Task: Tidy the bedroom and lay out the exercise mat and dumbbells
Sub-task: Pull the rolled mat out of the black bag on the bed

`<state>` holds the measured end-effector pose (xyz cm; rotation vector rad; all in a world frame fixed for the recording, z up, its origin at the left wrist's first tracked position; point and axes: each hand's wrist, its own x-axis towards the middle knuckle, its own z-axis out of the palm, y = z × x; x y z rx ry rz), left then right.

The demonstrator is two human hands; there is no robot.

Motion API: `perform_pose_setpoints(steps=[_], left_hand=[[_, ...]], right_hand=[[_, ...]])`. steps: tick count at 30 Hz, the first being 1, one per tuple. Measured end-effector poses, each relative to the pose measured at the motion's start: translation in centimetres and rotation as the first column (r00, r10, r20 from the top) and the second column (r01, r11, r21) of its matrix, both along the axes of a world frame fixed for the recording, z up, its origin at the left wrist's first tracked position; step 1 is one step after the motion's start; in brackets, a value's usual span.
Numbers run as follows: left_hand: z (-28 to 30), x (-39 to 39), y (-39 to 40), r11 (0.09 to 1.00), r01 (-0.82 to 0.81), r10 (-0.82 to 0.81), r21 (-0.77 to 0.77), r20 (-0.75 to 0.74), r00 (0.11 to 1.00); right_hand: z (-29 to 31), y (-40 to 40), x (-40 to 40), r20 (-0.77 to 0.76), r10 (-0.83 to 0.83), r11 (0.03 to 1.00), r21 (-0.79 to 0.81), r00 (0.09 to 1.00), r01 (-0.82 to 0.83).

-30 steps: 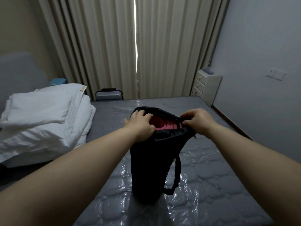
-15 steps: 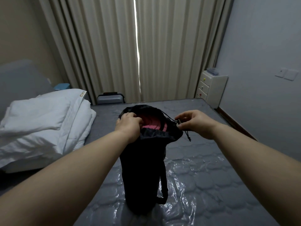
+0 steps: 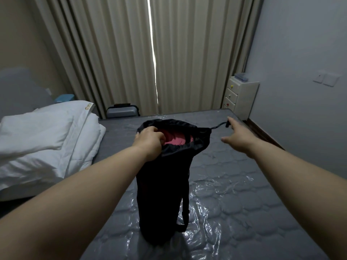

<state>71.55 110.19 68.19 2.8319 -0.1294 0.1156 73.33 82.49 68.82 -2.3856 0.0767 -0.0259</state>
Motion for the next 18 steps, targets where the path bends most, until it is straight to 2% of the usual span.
perform_pose_setpoints(steps=[3, 4, 5, 7, 10, 13, 16, 18], left_hand=[[-0.1, -0.5, -0.8, 0.998, 0.046, -0.045, -0.038, 0.020, 0.999], [-0.1, -0.6, -1.0, 0.998, 0.056, -0.055, -0.042, 0.020, 0.998], [-0.1, -0.8, -1.0, 0.997, 0.061, -0.060, -0.043, 0.019, 0.998], [0.1, -0.9, -0.9, 0.998, 0.046, -0.046, -0.031, 0.023, 0.999], [0.3, -1.3, 0.4, 0.998, -0.063, 0.063, 0.015, 0.025, 0.998], [0.5, -1.9, 2.2, 0.980, -0.186, 0.181, -0.076, -0.065, 0.981], [0.8, -2.2, 3.2, 0.952, -0.228, 0.202, -0.206, -0.141, 0.969], [1.0, -2.6, 3.7, 0.933, -0.223, 0.191, -0.281, -0.137, 0.972]], right_hand=[[0.8, 3.6, -0.8, 0.258, 0.089, 0.996, -0.029, 0.962, -0.085], [1.0, 4.7, -1.1, 0.300, 0.125, 0.992, -0.027, 0.946, -0.122], [1.1, 5.9, -1.5, 0.291, 0.177, 0.984, -0.030, 0.940, -0.176], [0.7, 7.4, -1.9, 0.161, 0.295, 0.954, -0.096, 0.942, -0.283], [0.1, 7.7, -2.3, 0.035, 0.321, 0.884, -0.369, 0.946, -0.287], [0.3, 7.6, -2.7, 0.087, 0.307, 0.881, -0.402, 0.948, -0.248], [0.8, 8.4, -3.0, 0.220, 0.288, 0.912, -0.361, 0.932, -0.197], [1.0, 9.1, -3.1, 0.181, 0.273, 0.914, -0.355, 0.945, -0.196]])
